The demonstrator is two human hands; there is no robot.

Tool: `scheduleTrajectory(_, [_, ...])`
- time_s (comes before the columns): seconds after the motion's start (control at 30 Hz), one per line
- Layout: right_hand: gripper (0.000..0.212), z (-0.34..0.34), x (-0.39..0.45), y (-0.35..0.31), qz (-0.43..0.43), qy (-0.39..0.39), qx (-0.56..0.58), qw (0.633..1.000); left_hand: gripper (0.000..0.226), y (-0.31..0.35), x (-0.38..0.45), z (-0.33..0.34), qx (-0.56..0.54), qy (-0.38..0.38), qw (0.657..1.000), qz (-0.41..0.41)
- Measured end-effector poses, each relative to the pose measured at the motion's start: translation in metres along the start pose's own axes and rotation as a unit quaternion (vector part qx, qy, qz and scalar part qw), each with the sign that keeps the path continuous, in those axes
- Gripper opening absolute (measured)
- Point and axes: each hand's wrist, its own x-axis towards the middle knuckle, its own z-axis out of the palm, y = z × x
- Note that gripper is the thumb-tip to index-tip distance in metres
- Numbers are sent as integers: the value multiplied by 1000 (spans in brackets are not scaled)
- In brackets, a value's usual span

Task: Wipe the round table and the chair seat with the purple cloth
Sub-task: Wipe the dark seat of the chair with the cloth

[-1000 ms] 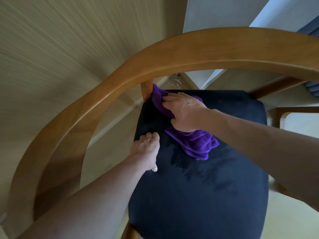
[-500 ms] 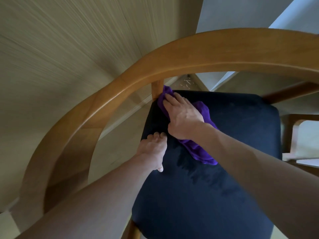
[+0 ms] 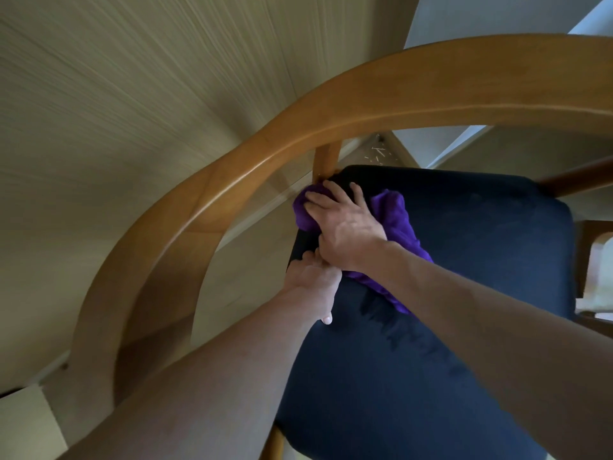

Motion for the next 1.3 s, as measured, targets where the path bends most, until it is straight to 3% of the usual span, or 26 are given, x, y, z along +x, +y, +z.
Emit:
scheduleTrajectory(0.13, [49, 3, -3, 7, -162, -67, -57, 983, 86, -3, 0, 1, -24, 0, 1000, 9])
scheduleTrajectory(0.23, [54, -10, -6, 27, -196, -67, -145, 967, 97, -3, 0, -1, -31, 25, 999, 6])
scheduleTrajectory(0.3, [53, -13, -11, 33, -152, -27, -158, 975, 101, -3, -1, -3, -30, 34, 999, 7])
scheduleTrajectory(0.47, [61, -1, -24, 30, 91, 114, -57, 988, 105, -2, 1, -3, -26, 28, 999, 11])
scheduleTrajectory(0.57, [81, 11, -12, -3, 157, 91, -10, 983, 96, -5, 2, 0, -7, 27, 999, 27])
scheduleTrajectory(0.63, [76, 15, -5, -13, 77, 45, -10, 996, 91, -7, 1, 2, -6, 20, 999, 36])
scheduleTrajectory(0.73, [59, -3, -11, 22, -98, -26, -69, 993, 96, -7, 0, 2, -36, 43, 998, 30])
scheduleTrajectory(0.8, [62, -15, -20, 55, -134, -35, -147, 979, 97, -5, 0, 1, -45, 48, 997, 27])
scheduleTrajectory(0.87, [63, -26, -32, 78, -76, 20, -156, 985, 94, -5, 0, 0, -42, 43, 998, 26])
scheduleTrajectory(0.97, [63, -28, -49, 82, 148, 121, -72, 979, 97, -5, 1, 0, -35, 45, 998, 28])
scheduleTrajectory(1.07, [75, -12, -45, 47, 293, 104, -3, 950, 101, -5, 1, 1, -31, 49, 998, 34])
scheduleTrajectory(1.17, [82, 5, -47, 22, 222, 77, 20, 972, 98, -6, 0, 0, -31, 51, 998, 35])
scheduleTrajectory(1.23, [82, 11, -65, 27, 107, 16, -29, 994, 97, -6, -1, -1, -39, 45, 998, 34])
scheduleTrajectory(1.3, [82, 10, -84, 44, 18, -41, -111, 993, 96, -7, -2, -2, -43, 42, 998, 32])
